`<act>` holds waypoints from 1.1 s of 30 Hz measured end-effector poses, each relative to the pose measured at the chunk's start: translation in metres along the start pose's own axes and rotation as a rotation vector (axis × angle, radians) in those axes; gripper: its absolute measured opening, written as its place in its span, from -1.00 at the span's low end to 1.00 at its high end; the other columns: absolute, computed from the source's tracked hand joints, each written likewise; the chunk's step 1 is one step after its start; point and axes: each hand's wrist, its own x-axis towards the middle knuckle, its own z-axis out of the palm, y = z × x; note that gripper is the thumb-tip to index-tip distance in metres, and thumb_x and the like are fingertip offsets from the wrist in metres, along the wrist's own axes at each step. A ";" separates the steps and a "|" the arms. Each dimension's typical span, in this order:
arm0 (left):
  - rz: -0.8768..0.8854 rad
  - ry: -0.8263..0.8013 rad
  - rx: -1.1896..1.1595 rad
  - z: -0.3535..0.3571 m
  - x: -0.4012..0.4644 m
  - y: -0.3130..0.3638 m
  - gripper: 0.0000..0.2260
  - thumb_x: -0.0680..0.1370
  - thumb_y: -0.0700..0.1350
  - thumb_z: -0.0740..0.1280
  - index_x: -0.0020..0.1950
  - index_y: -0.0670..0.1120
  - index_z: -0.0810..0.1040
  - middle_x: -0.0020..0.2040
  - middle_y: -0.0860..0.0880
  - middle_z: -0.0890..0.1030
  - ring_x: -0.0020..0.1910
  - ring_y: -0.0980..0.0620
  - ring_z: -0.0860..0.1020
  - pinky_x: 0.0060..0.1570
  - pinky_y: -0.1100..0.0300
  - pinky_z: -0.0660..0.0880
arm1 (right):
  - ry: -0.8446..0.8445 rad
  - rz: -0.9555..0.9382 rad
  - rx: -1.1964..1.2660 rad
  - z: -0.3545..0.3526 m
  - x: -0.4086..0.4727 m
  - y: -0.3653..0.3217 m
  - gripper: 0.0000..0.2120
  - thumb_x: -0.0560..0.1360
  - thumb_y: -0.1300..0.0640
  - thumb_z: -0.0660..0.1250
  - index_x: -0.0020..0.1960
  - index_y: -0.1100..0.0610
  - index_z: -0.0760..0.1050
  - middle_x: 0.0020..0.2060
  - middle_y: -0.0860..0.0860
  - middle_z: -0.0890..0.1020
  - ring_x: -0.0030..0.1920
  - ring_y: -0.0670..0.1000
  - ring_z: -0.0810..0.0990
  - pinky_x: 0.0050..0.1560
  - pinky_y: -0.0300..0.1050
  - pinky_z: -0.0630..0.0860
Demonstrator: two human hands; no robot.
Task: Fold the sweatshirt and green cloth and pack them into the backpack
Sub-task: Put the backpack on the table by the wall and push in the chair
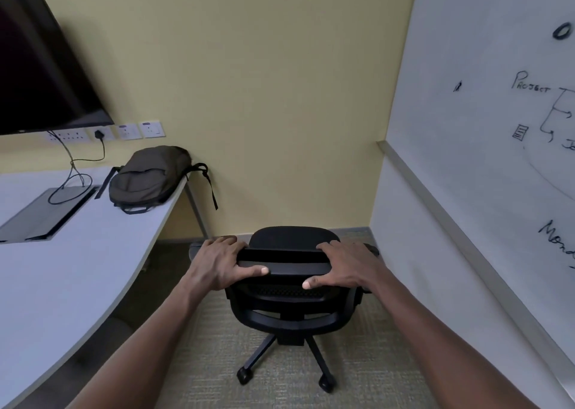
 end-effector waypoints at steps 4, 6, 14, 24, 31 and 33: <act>-0.039 0.008 0.004 0.003 0.000 0.016 0.05 0.21 0.70 -0.20 0.39 0.07 0.45 0.25 0.01 0.57 0.23 -0.03 0.48 0.24 0.01 0.31 | 0.007 -0.040 0.001 -0.001 0.000 0.017 0.18 0.16 -0.73 0.05 0.55 0.02 0.19 0.35 0.04 0.49 0.33 0.11 0.46 0.32 0.16 0.37; -0.047 0.025 0.005 0.004 -0.001 0.025 0.06 0.21 0.70 -0.21 0.39 0.07 0.45 0.25 0.01 0.57 0.23 -0.03 0.49 0.23 0.01 0.31 | -0.015 -0.060 0.014 -0.004 -0.002 0.026 0.18 0.17 -0.72 0.05 0.56 0.01 0.17 0.38 0.05 0.46 0.36 0.12 0.43 0.33 0.15 0.36; -0.031 -0.020 0.004 0.007 -0.013 0.033 0.17 0.14 0.73 -0.28 0.43 0.03 0.40 0.26 -0.02 0.58 0.16 -0.03 0.52 0.26 -0.02 0.32 | -0.034 -0.042 0.017 0.001 -0.003 0.027 0.23 0.10 -0.78 -0.06 0.53 -0.01 0.21 0.36 0.04 0.47 0.34 0.13 0.44 0.32 0.20 0.35; -0.051 0.009 -0.012 0.006 -0.040 0.050 0.06 0.18 0.72 -0.21 0.27 0.01 0.49 0.13 -0.02 0.61 0.05 -0.05 0.53 0.20 -0.01 0.33 | 0.050 -0.059 -0.009 0.008 -0.028 0.022 0.11 0.14 -0.76 -0.05 0.39 -0.01 0.37 0.12 0.01 0.58 0.10 0.09 0.56 0.12 0.09 0.48; -0.074 0.046 0.033 0.015 -0.075 0.076 0.00 0.23 0.71 -0.16 0.28 0.04 0.50 0.13 0.00 0.61 0.07 -0.05 0.53 0.16 -0.02 0.35 | 0.066 -0.064 0.020 0.021 -0.070 0.025 0.06 0.15 -0.76 -0.04 0.36 -0.06 0.38 0.18 -0.02 0.56 0.16 0.08 0.52 0.17 0.15 0.44; -0.062 0.044 0.035 0.016 -0.088 0.083 -0.01 0.24 0.71 -0.15 0.29 0.05 0.49 0.12 0.00 0.60 0.07 -0.05 0.53 0.15 -0.03 0.36 | 0.088 -0.070 0.003 0.026 -0.085 0.025 0.05 0.16 -0.76 -0.04 0.36 -0.06 0.39 0.18 -0.03 0.57 0.17 0.08 0.52 0.18 0.16 0.43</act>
